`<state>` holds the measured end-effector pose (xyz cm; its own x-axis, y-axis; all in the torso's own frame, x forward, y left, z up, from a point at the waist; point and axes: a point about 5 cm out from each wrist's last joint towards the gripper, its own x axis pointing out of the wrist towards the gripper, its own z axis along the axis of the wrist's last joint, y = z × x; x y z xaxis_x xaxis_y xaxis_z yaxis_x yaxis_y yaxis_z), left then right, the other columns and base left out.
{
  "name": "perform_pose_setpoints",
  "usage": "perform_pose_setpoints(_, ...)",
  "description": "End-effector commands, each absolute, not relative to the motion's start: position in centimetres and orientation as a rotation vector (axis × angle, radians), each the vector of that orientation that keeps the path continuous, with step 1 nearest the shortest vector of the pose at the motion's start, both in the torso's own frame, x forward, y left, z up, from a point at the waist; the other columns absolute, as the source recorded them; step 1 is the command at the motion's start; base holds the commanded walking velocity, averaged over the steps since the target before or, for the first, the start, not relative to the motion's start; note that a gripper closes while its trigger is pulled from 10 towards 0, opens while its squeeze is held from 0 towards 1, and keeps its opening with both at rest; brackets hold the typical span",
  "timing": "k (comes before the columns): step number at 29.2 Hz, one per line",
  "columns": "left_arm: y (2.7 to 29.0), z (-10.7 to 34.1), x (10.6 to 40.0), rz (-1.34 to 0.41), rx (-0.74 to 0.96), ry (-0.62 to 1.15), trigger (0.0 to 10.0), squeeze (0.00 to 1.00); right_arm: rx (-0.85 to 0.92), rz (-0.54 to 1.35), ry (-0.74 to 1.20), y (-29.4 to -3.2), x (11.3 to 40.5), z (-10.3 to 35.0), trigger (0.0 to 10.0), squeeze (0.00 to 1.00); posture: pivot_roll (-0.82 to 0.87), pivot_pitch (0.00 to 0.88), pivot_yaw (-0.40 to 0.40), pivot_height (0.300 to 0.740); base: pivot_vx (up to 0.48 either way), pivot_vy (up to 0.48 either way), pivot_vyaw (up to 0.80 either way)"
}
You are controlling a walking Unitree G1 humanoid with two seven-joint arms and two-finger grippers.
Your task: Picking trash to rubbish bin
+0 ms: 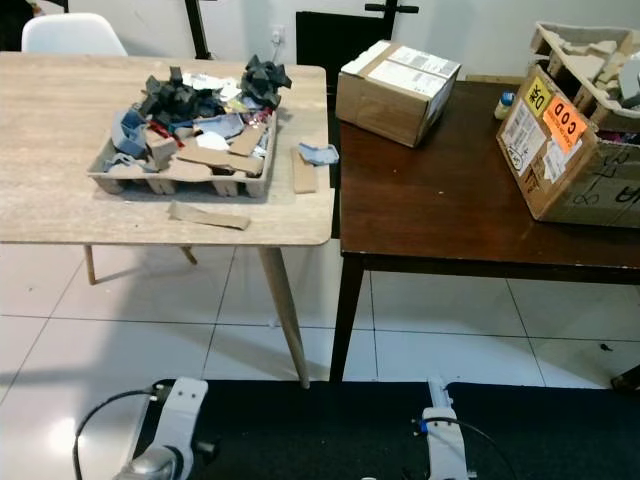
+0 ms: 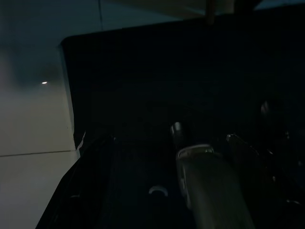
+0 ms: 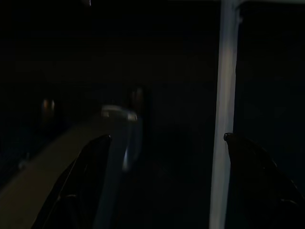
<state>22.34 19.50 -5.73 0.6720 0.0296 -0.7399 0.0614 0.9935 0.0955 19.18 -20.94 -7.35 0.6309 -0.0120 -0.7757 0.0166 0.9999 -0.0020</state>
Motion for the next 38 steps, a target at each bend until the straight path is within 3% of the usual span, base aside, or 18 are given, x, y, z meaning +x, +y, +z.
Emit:
perform_pose_setpoints(1,19.4,-6.3,21.5,-0.005,0.089,0.876,10.0,0.00,0.038,-0.058,0.871,-21.2,19.0,-7.4,10.0,0.00,0.03,0.138,-0.043,0.740,0.000,0.000,0.00)
perform_pose_setpoints(33,19.3,-6.2,21.8,-0.010,0.084,0.866,10.0,0.00,0.058,-0.080,0.874,-20.4,18.4,-7.8,10.0,0.00,0.03,0.183,-0.044,0.740,0.000,0.000,0.00)
perform_pose_setpoints(38,19.2,-6.2,21.9,-0.016,0.086,0.862,10.0,0.00,0.056,-0.082,0.878,-20.5,18.2,-7.9,10.0,0.00,0.03,0.184,-0.041,0.740,-0.262,0.000,0.00)
